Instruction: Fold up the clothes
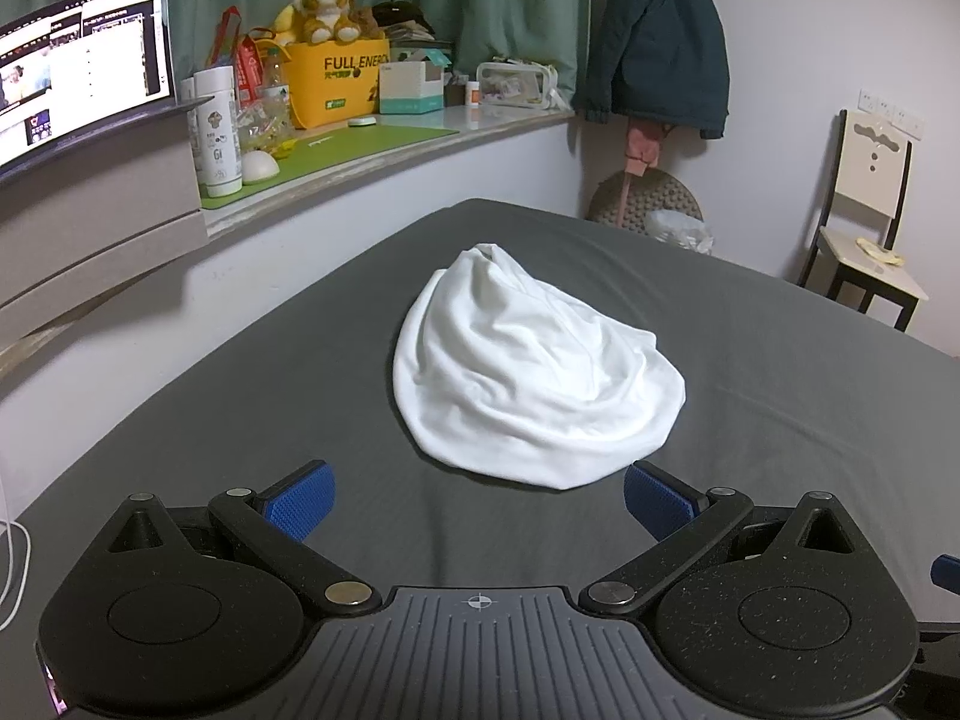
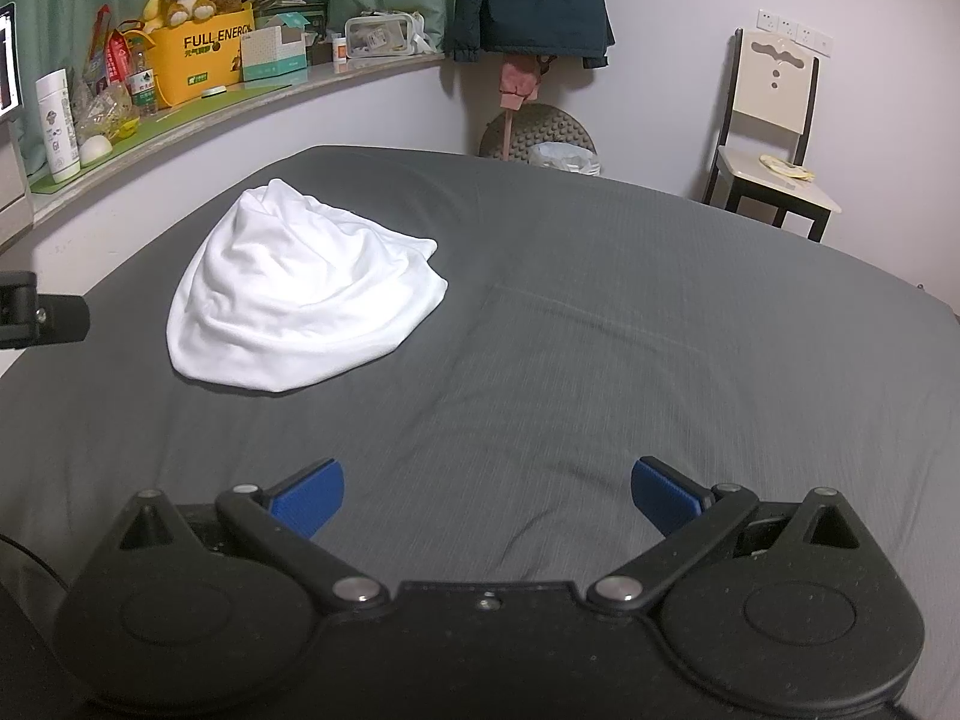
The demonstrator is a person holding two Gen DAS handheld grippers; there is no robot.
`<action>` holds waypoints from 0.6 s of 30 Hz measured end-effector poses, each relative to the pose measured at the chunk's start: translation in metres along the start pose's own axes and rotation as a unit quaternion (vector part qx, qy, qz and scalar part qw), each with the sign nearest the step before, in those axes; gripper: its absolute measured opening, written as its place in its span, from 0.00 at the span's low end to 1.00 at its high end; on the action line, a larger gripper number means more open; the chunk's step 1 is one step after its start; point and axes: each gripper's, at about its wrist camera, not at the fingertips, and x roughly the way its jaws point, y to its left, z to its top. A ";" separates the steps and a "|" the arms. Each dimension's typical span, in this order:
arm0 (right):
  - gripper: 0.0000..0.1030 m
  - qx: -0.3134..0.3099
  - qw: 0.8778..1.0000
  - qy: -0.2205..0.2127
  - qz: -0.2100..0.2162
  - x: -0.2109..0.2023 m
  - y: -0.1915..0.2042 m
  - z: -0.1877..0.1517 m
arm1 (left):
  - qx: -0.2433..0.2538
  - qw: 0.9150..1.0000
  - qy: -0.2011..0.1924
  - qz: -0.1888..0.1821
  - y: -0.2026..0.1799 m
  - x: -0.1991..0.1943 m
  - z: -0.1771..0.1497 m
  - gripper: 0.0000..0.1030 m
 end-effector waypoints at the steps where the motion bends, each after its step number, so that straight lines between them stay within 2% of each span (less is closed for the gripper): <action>1: 1.00 0.000 1.000 0.000 0.000 0.000 0.000 0.000 | 0.000 1.000 0.000 0.000 0.000 0.000 0.000 1.00; 18: 1.00 0.002 1.000 0.003 0.000 -0.001 -0.001 0.001 | -0.003 1.000 0.001 0.006 -0.001 0.000 0.000 1.00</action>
